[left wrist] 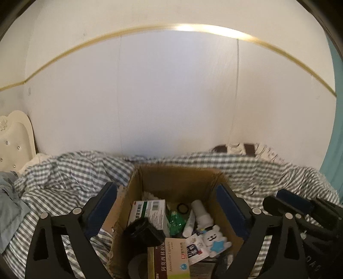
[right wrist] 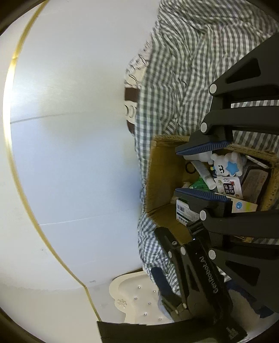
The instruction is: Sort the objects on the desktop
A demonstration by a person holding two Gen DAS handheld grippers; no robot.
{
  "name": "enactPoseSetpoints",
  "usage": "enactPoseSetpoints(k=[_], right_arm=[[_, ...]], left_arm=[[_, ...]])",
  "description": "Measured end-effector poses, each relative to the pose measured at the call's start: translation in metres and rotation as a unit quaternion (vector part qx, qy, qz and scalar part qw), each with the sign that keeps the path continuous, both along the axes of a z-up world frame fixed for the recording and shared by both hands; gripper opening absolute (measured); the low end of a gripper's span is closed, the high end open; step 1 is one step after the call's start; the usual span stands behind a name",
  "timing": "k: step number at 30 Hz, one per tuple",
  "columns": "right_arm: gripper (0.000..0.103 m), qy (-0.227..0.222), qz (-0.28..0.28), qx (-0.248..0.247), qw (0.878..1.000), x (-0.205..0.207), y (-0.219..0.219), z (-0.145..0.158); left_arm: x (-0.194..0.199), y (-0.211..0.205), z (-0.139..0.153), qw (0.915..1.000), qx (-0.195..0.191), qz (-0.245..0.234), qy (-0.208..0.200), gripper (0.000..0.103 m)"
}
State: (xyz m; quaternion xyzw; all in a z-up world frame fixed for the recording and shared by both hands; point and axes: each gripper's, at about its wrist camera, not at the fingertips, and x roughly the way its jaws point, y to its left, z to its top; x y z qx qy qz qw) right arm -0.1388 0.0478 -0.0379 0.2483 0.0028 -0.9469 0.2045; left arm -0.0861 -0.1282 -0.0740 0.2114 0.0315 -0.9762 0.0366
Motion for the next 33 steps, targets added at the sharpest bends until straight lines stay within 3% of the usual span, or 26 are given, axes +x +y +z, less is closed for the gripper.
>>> enactPoseSetpoints(k=[3,7,11,15,19,33], right_arm=[[0.035,0.015,-0.013,0.008,1.0,0.016,0.008,0.013],[0.059,0.034,-0.03,-0.009,0.999,0.036,0.026,0.032],[0.067,0.056,-0.046,-0.024,0.997,0.058,0.045,0.052],[0.088,0.079,-0.059,-0.028,0.995,0.077,0.061,0.068],[0.101,0.101,-0.073,-0.038,0.992,0.097,0.077,0.08],[0.103,0.151,-0.122,-0.039,0.98,0.149,0.134,0.106]], left_arm=[[0.017,0.003,0.016,0.9996,0.015,-0.006,0.025,0.103],[0.036,0.014,0.035,0.9991,0.0,-0.007,0.041,0.103],[0.055,0.023,0.051,0.9981,-0.014,-0.004,0.06,0.103],[0.071,0.036,0.06,0.9968,-0.037,-0.006,0.07,0.103],[0.084,0.048,0.069,0.9949,-0.06,0.001,0.082,0.103],[0.121,0.099,0.093,0.9907,-0.06,-0.028,0.119,0.103]])
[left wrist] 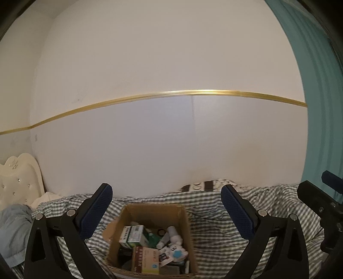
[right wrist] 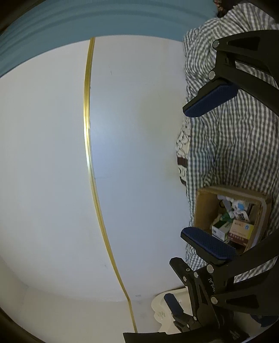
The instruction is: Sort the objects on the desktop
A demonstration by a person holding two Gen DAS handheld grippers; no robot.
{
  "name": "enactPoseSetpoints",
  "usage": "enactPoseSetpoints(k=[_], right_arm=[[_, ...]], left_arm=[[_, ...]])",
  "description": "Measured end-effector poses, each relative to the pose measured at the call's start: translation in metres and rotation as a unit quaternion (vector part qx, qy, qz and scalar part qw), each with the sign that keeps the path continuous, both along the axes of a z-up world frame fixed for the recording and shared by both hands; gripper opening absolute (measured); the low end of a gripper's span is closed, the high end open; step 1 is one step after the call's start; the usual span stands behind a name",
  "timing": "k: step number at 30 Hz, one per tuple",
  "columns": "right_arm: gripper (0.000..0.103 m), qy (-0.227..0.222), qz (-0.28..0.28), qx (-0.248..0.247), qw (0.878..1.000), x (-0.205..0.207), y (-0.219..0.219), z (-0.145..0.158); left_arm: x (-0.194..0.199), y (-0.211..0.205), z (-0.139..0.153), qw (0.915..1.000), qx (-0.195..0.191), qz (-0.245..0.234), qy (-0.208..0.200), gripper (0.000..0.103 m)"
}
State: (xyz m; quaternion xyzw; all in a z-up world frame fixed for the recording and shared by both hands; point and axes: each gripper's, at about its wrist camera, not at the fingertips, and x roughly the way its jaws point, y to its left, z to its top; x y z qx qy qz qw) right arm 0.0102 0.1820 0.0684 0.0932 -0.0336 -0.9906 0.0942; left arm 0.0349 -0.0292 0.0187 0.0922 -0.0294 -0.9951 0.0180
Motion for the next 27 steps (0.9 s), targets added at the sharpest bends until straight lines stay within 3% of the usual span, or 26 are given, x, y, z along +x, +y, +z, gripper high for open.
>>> enactPoseSetpoints(k=[12,27], right_arm=[[0.103,-0.007,-0.044,0.006,0.999,0.008,0.043,-0.011],[0.103,-0.022,-0.045,0.013,0.999,0.003,0.043,-0.018]], left_arm=[[-0.012,0.029,-0.02,0.999,0.017,-0.023,-0.033,0.103],[-0.014,0.026,-0.026,0.9987,0.014,-0.022,-0.045,0.103]])
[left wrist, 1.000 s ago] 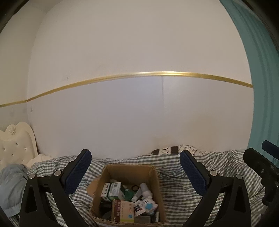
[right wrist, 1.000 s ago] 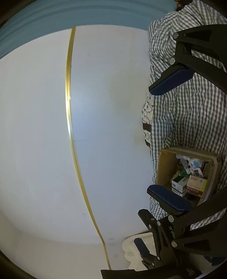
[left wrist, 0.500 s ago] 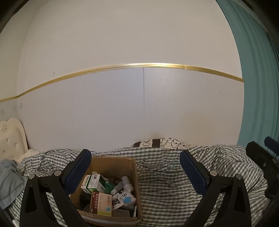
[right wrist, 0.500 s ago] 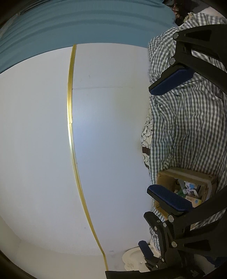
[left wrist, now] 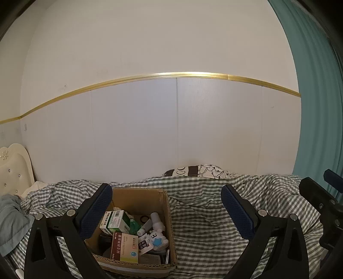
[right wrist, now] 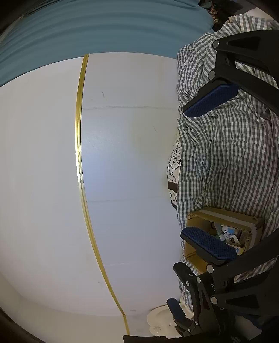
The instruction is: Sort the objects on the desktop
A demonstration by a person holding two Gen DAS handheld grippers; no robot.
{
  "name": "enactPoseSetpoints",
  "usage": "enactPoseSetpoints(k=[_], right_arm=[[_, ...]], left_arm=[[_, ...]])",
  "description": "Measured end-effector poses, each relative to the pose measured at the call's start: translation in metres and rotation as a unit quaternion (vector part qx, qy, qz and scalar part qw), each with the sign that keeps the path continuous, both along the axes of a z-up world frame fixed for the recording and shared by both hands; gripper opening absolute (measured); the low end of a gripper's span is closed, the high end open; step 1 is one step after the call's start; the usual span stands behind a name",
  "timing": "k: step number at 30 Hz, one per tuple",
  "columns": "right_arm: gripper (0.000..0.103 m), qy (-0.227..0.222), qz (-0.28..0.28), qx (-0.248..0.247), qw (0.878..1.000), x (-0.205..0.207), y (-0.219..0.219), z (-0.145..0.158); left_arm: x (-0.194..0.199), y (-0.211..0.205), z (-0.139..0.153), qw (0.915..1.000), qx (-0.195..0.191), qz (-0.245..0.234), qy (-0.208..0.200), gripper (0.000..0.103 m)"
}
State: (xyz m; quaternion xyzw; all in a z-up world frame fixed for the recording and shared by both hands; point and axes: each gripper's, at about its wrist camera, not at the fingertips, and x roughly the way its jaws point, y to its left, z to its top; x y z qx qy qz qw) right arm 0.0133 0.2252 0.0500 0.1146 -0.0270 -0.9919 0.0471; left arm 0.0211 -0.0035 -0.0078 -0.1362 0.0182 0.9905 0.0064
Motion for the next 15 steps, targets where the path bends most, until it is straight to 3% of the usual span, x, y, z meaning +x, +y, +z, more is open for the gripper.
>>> enactPoseSetpoints(k=[15], right_arm=[[0.103,-0.006,-0.002,-0.005,1.0,0.0005,0.0051,-0.0006]], left_arm=[[0.0007,0.0064,-0.0003,0.9999,-0.008,-0.006,-0.008,0.103]])
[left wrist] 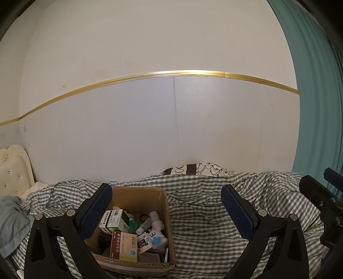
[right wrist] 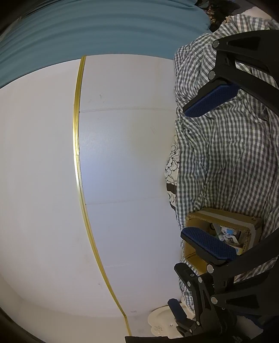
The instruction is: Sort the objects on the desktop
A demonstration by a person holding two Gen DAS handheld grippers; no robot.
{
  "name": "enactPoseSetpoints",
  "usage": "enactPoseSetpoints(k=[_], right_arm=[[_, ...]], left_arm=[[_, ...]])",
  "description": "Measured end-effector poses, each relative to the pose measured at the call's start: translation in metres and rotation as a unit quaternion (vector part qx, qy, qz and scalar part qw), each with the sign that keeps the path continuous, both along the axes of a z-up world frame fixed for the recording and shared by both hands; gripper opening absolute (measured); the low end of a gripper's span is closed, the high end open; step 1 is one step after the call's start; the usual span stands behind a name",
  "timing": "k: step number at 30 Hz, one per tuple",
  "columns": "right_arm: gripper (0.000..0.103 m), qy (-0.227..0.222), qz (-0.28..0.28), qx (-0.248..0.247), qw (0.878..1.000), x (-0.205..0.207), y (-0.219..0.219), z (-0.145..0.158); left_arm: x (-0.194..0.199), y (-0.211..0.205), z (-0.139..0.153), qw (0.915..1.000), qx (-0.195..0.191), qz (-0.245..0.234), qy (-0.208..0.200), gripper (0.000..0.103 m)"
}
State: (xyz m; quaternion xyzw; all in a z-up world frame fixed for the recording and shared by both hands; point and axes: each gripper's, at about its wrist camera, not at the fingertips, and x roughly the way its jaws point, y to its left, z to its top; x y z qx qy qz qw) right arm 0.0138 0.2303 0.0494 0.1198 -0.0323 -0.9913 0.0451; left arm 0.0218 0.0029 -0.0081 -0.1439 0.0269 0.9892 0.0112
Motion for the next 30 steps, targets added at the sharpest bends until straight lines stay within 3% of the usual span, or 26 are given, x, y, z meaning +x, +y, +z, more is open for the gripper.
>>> enactPoseSetpoints(k=[18,21,30], right_arm=[[0.103,-0.002,-0.004,0.006,1.0,0.001,0.001,0.0],[0.103,-0.002,-0.005,0.005,1.0,0.0,0.002,0.0],[0.103,-0.004,-0.008,0.004,1.0,0.0,0.004,-0.002]], left_arm=[[-0.01,0.004,-0.008,0.9989,-0.034,0.005,-0.033,0.103],[-0.007,0.01,-0.01,0.9986,-0.049,0.005,-0.018,0.103],[-0.009,0.01,-0.013,0.9994,-0.024,0.009,-0.022,0.103]])
